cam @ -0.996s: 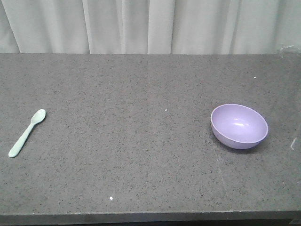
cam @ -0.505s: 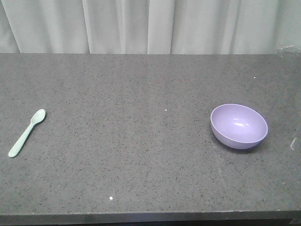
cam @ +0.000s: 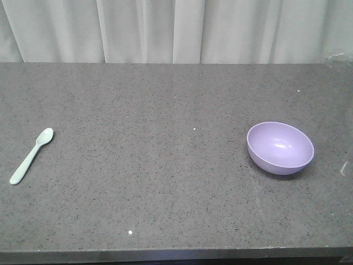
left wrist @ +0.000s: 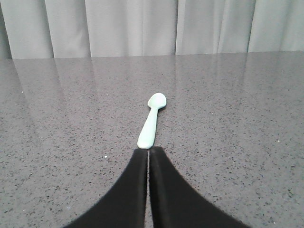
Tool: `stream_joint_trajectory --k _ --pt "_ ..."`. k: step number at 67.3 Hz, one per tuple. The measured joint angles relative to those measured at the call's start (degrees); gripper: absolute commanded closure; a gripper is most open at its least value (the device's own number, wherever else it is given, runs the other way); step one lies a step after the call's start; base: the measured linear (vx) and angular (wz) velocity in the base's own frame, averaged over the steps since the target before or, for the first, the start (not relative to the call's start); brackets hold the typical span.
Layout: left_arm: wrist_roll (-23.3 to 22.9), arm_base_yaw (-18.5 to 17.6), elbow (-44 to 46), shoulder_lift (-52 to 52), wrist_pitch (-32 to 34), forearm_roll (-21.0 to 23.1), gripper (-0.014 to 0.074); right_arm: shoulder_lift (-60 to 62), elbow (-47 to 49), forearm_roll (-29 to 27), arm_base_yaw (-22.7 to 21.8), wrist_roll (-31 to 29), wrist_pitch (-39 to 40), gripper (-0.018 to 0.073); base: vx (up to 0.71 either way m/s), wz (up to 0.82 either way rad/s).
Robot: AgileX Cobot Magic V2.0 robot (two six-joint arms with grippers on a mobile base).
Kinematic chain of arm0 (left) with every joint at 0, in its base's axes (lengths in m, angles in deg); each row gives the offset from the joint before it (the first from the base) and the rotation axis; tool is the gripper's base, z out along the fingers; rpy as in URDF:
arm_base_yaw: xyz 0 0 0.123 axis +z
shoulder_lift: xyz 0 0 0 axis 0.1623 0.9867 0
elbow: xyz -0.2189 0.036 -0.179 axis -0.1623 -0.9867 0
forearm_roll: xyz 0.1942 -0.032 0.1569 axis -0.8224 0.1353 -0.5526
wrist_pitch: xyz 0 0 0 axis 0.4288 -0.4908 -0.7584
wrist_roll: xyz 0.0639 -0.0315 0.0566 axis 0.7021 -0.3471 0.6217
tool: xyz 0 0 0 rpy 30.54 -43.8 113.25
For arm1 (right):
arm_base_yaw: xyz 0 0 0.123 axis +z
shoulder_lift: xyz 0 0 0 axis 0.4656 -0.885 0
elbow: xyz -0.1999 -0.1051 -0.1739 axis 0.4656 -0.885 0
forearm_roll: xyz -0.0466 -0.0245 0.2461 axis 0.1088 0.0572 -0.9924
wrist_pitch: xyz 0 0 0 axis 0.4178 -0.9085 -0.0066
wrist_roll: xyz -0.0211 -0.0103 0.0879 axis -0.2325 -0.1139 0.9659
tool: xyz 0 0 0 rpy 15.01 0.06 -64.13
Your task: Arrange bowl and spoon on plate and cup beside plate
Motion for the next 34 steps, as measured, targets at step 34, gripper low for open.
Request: stream_joint_trajectory --k 34 --pt "0.0 0.0 0.0 0.0 0.0 0.0 0.0603 0.0 0.0 0.0 0.0 0.0 0.0 0.0565 0.00 0.00"
